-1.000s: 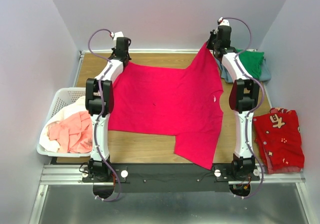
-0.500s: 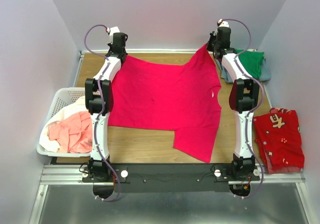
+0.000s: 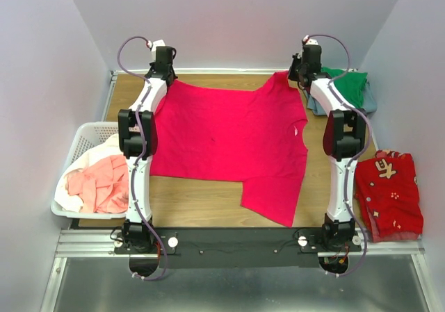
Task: Fold and stack the t-shirts
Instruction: Flatten the tshirt out
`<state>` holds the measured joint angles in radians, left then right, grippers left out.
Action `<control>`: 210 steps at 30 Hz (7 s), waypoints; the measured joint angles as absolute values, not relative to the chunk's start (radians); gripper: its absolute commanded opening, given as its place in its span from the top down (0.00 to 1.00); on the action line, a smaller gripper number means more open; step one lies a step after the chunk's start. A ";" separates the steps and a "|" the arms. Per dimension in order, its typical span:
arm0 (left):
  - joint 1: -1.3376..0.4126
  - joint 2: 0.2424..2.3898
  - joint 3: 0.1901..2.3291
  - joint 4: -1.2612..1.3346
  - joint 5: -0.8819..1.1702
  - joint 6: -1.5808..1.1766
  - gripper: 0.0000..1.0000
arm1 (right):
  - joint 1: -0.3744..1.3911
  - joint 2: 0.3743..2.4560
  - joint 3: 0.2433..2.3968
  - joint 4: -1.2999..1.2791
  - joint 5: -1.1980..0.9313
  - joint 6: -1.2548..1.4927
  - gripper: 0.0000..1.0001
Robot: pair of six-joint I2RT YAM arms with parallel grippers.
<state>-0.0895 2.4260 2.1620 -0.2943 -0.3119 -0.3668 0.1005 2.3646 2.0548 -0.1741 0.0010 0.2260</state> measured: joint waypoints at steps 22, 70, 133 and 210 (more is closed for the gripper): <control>-0.085 2.328 2.161 -0.482 -0.295 -0.485 1.00 | 0.098 1.902 1.552 -0.181 0.096 0.232 0.99; -0.073 1.991 1.660 -0.538 -0.235 -0.718 1.00 | 0.097 1.478 1.090 -0.291 0.137 0.325 0.99; -0.088 1.786 1.390 -0.519 -0.262 -0.798 1.00 | 0.097 1.615 1.085 -0.461 0.043 0.479 0.50; -0.374 1.705 1.177 -0.584 -0.245 -0.519 1.00 | 0.042 2.059 1.497 -0.776 0.412 0.452 0.75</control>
<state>-0.3740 1.7050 1.1770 -0.5838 -0.2455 -0.5186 0.0418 2.0590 1.4971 -0.7761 0.4118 0.4519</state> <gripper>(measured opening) 0.010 0.264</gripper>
